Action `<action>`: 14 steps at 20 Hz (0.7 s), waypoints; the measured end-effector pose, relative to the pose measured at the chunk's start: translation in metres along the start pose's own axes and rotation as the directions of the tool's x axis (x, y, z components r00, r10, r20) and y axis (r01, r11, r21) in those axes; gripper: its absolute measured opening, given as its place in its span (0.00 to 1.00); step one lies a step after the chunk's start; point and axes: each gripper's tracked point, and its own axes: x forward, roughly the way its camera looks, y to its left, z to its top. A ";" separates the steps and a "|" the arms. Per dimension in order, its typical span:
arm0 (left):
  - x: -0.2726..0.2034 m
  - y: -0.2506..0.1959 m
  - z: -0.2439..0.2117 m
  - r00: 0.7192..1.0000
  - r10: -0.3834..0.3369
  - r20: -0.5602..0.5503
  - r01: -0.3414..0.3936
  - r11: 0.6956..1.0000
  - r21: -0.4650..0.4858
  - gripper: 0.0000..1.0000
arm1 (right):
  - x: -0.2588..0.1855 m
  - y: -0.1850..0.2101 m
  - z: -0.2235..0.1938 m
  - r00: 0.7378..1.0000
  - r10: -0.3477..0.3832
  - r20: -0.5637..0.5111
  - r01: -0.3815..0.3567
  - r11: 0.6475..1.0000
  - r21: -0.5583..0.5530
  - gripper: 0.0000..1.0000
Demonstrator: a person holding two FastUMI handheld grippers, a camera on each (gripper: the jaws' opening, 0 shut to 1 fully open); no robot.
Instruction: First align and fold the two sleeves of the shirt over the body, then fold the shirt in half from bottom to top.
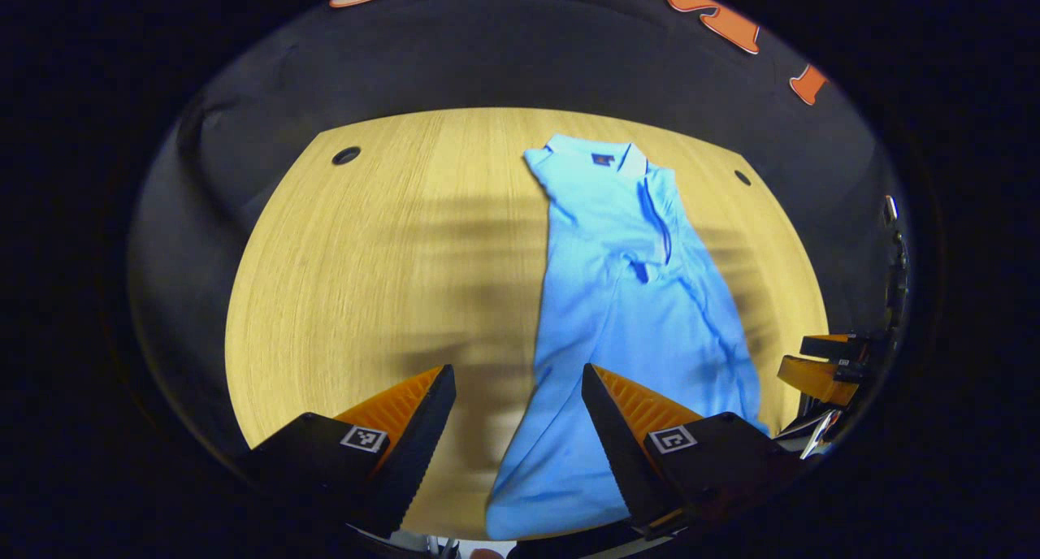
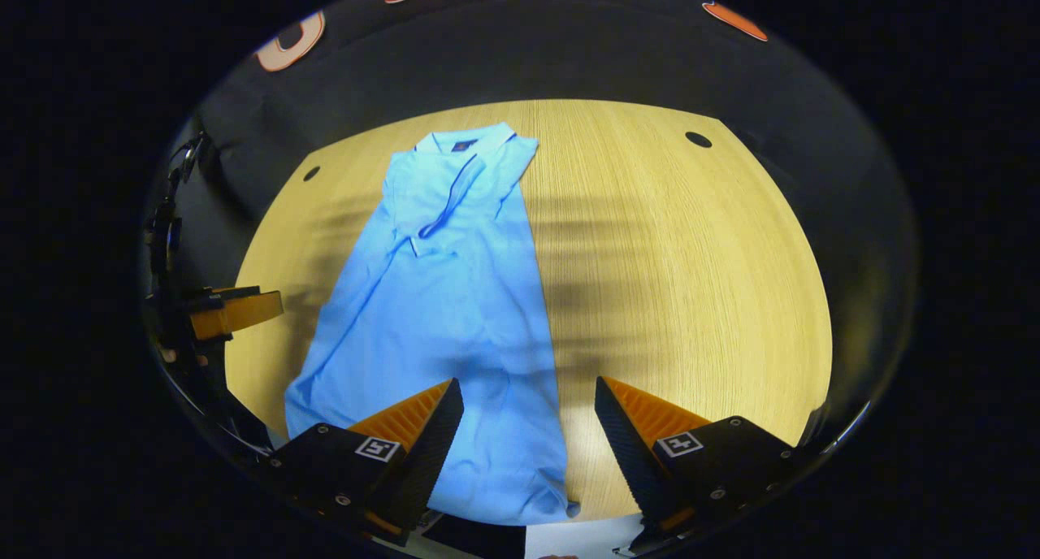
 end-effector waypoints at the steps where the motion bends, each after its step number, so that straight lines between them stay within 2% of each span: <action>1: -0.003 0.008 -0.015 1.000 0.008 -0.013 -0.008 1.000 -0.006 1.00 | -0.002 0.002 -0.013 1.000 0.000 -0.021 0.000 1.000 -0.003 0.99; 6: -0.021 0.034 -0.087 0.997 0.027 -0.076 -0.029 0.999 -0.023 1.00 | -0.006 -0.003 -0.078 0.992 -0.058 -0.109 0.052 0.997 -0.051 0.99; 14: -0.010 0.028 -0.161 0.982 0.010 -0.191 -0.014 1.000 -0.020 1.00 | -0.001 -0.018 -0.133 0.976 -0.111 -0.190 0.106 0.994 -0.036 0.99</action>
